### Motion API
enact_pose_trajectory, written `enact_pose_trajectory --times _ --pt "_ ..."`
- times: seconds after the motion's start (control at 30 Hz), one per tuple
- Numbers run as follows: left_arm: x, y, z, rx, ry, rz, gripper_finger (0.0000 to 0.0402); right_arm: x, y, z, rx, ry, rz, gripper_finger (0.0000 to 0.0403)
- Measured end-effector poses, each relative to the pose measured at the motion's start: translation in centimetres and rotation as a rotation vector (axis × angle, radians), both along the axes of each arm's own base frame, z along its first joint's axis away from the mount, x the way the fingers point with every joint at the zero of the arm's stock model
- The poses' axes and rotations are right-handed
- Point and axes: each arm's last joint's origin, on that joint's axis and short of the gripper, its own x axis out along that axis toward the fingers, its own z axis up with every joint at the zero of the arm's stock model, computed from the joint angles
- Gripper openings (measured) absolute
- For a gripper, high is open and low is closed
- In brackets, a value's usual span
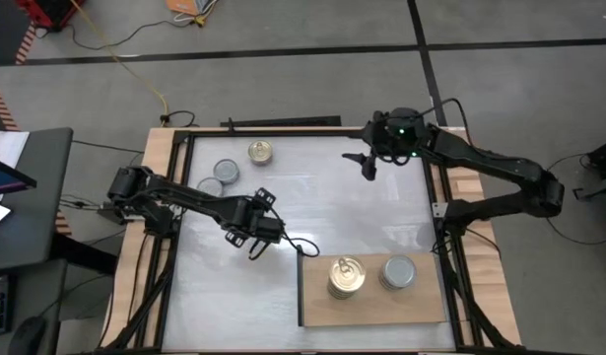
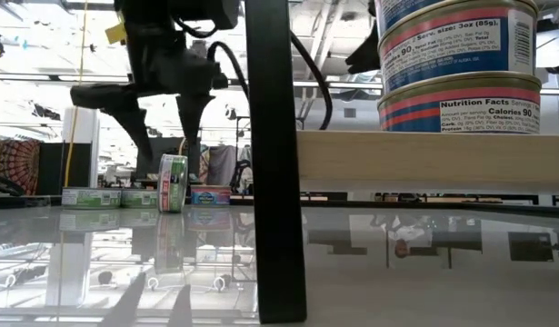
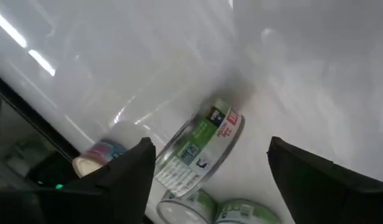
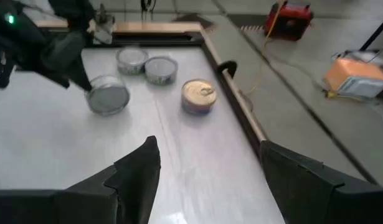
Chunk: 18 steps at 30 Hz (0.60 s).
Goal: Stack canned seafood by type on shelf
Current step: Stack the green tuna can on top of the green tuna can on the shelf
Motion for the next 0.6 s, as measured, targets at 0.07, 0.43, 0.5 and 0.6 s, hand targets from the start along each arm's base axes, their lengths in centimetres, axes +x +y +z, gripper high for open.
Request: enact_pose_trajectory --times 0.07,0.43,0.5,0.6 --pt "0.2 0.1 -0.4 0.022 0.030 -0.030 0.0301 -0.5 0.0 0.1 -0.016 -0.022 -0.007 0.0302" --pt "0.8 2.0 -2.1 0.012 0.126 -0.091 0.0298 -0.3 0.0 0.1 -0.017 -0.053 -0.005 0.0302" --pt "0.6 2.3 -2.4 0.008 0.144 -0.104 0.0297 -0.2 0.1 0.2 -0.024 -0.065 0.006 0.0302" --pt "0.2 2.7 -3.0 0.009 0.194 -0.148 0.0288 0.0 0.4 0.4 -0.032 -0.083 0.022 0.0302"
